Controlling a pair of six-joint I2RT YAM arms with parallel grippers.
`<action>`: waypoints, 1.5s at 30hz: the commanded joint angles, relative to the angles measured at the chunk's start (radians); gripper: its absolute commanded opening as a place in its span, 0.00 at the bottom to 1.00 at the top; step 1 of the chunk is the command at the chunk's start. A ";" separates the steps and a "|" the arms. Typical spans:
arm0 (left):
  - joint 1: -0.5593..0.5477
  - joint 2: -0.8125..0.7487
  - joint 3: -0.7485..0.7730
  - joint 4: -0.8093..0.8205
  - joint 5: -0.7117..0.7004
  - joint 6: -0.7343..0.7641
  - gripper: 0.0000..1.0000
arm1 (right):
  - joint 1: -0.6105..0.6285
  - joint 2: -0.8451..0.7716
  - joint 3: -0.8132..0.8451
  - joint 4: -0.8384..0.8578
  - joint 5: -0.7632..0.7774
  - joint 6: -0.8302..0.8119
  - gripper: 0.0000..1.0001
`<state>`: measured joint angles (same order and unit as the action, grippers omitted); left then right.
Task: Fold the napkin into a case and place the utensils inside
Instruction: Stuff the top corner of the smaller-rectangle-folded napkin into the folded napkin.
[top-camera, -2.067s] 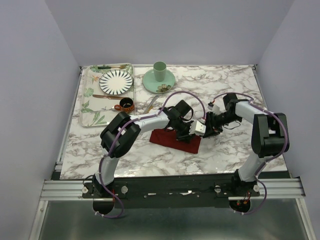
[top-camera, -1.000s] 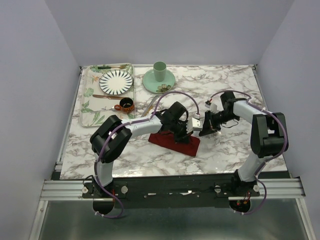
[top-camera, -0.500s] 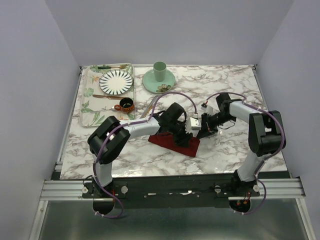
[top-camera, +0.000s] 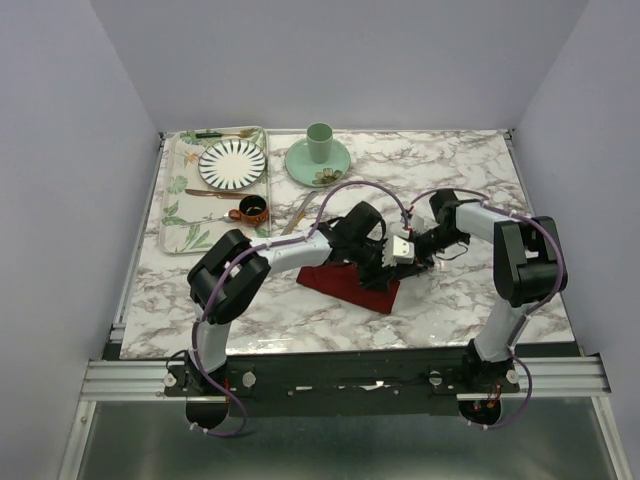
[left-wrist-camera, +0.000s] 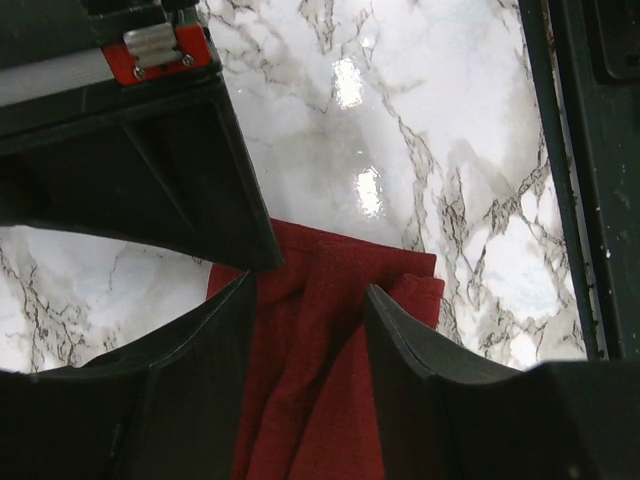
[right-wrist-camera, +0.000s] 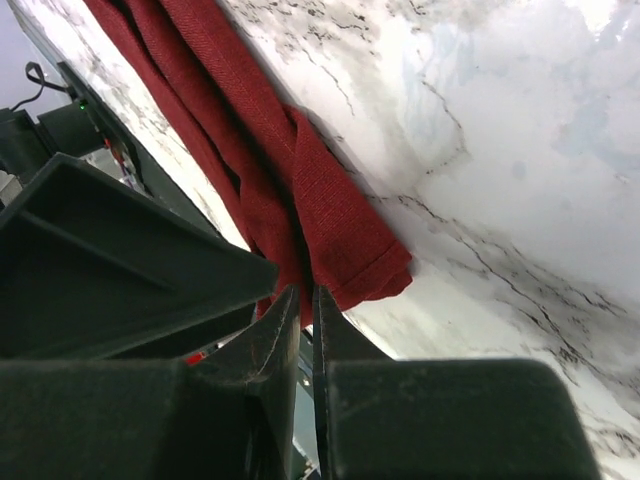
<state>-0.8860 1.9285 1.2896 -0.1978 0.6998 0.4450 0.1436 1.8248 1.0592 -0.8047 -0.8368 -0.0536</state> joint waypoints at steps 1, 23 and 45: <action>-0.007 0.050 0.060 -0.077 0.052 0.050 0.57 | 0.014 0.045 -0.001 0.012 -0.021 -0.014 0.18; 0.075 -0.088 -0.085 0.038 0.081 -0.011 0.93 | 0.017 0.113 0.021 0.021 0.033 -0.014 0.17; 0.157 -0.249 -0.266 0.328 0.039 -0.160 0.95 | 0.021 0.108 0.036 0.007 0.042 -0.040 0.17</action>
<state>-0.7616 1.7351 1.0332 0.0898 0.6971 0.2901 0.1566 1.9232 1.0729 -0.8021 -0.8223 -0.0708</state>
